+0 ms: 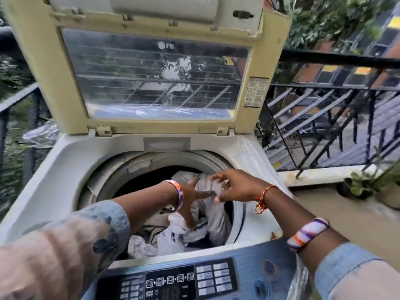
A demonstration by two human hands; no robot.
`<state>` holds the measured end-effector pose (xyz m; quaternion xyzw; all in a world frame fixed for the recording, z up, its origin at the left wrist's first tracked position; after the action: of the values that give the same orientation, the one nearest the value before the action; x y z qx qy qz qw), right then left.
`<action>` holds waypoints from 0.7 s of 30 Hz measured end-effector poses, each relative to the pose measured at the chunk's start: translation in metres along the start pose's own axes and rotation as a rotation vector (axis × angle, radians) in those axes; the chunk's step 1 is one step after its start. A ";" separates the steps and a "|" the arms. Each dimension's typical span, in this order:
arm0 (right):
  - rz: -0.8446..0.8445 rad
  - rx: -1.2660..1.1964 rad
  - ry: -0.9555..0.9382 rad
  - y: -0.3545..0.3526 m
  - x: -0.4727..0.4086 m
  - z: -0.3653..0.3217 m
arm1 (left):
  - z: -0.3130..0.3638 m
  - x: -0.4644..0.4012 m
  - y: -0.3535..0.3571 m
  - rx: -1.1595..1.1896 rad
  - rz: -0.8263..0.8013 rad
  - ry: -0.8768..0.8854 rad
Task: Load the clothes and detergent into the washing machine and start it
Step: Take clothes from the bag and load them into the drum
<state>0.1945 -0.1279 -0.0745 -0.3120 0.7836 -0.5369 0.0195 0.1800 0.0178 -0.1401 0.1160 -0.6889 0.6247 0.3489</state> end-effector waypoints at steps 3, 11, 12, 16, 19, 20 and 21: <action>0.033 -0.075 0.028 -0.002 0.004 0.013 | 0.027 -0.020 -0.011 -0.028 0.089 0.158; 0.110 -0.234 0.159 -0.006 0.003 0.057 | -0.021 -0.137 0.082 0.090 -0.223 -0.117; 0.115 -0.264 0.171 -0.004 0.002 0.061 | -0.022 -0.156 0.102 0.099 -0.203 -0.121; 0.078 -0.383 0.209 0.009 0.004 0.074 | -0.023 -0.171 0.123 0.134 -0.164 0.003; 0.027 -0.414 0.215 0.013 0.005 0.076 | 0.007 -0.072 0.064 0.191 -0.172 -0.029; 0.011 -0.415 0.210 0.013 0.004 0.074 | 0.007 -0.061 0.051 0.201 -0.115 -0.020; 0.002 -0.409 0.197 0.010 0.003 0.072 | 0.006 -0.054 0.032 0.256 -0.005 -0.027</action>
<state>0.2139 -0.1871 -0.1123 -0.2546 0.8745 -0.3949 -0.1202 0.1987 0.0038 -0.1993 0.1699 -0.6078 0.7051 0.3235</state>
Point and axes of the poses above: each hand's wrist, its own x-axis away from the middle knuckle, its own y-axis out of the palm, z = x × y, the point moved 3 cm from there along -x, towards the middle knuckle, and after that the axes turned 4 degrees about y, right-handed, at the moved point
